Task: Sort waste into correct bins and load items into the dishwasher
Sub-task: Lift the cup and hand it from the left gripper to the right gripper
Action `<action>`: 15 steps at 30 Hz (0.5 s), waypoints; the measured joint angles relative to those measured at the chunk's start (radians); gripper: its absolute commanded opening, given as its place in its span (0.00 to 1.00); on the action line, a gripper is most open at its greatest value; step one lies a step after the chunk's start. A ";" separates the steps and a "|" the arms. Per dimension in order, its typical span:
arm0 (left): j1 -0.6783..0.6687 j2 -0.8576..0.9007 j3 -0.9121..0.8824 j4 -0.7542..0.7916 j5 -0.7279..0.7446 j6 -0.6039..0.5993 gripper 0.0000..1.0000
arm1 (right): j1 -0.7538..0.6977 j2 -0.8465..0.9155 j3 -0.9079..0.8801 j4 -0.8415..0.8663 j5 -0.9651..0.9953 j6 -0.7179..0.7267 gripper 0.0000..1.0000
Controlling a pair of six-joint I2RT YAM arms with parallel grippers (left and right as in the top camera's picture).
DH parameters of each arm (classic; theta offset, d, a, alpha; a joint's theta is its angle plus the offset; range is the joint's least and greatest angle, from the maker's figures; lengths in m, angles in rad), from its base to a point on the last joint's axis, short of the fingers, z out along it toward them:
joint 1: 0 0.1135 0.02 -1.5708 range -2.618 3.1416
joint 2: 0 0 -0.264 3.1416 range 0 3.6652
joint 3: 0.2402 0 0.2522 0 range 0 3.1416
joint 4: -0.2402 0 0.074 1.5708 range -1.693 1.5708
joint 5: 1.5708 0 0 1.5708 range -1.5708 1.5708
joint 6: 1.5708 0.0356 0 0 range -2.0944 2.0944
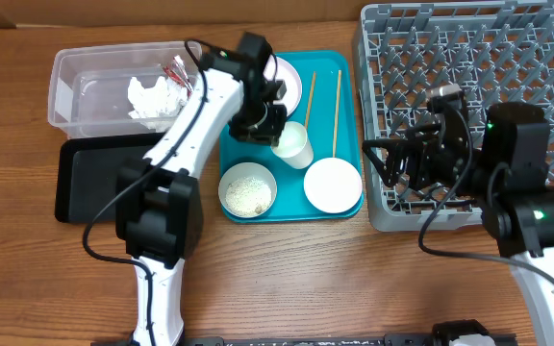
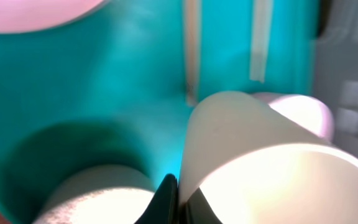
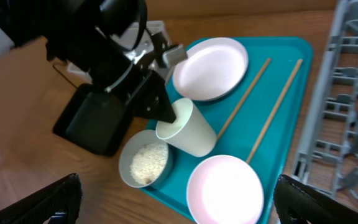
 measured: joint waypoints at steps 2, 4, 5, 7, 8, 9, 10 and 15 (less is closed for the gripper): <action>0.023 0.000 0.056 -0.061 0.100 0.052 0.04 | 0.000 0.035 0.000 0.023 -0.047 0.000 1.00; 0.050 0.000 0.103 -0.126 0.220 0.118 0.04 | 0.000 0.084 0.000 0.055 -0.119 0.000 1.00; 0.060 0.000 0.115 -0.148 0.265 0.146 0.04 | 0.000 0.107 0.000 0.072 -0.157 0.001 1.00; 0.088 0.000 0.138 -0.216 0.388 0.224 0.04 | 0.000 0.160 0.000 0.118 -0.249 -0.001 1.00; 0.097 0.000 0.141 -0.244 0.431 0.256 0.04 | 0.000 0.183 0.000 0.139 -0.289 0.000 1.00; 0.111 0.000 0.143 -0.283 0.487 0.301 0.04 | 0.000 0.199 0.000 0.151 -0.316 0.001 1.00; 0.122 0.000 0.143 -0.319 0.534 0.343 0.04 | 0.000 0.221 0.000 0.173 -0.352 0.001 1.00; 0.168 0.000 0.143 -0.401 0.728 0.504 0.04 | 0.000 0.295 0.000 0.251 -0.484 0.002 0.98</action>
